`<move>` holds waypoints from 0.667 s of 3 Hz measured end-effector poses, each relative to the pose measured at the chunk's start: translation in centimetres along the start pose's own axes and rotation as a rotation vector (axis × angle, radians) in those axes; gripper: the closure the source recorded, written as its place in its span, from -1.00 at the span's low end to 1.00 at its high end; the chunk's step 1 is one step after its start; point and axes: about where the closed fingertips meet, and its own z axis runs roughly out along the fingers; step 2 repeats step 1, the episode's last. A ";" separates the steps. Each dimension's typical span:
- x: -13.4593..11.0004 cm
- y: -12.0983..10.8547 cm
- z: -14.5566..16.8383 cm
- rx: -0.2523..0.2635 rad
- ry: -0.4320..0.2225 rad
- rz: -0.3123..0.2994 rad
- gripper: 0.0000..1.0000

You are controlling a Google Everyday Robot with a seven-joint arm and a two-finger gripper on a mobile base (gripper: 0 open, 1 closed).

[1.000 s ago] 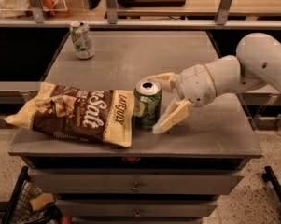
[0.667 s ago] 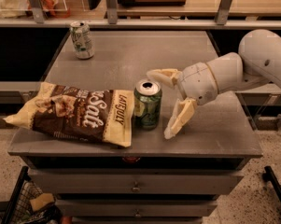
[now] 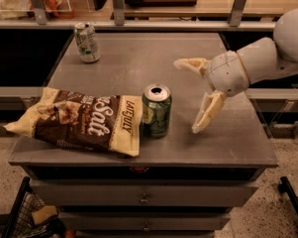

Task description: Move green can near brown chip bag

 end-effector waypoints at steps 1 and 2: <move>1.8 -1.8 -3.1 0.017 0.098 -0.038 -1.00; 1.8 -1.8 -3.1 0.017 0.098 -0.038 -1.00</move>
Offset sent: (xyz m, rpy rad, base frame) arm 0.0000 0.0000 0.0000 0.0000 0.0000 0.0000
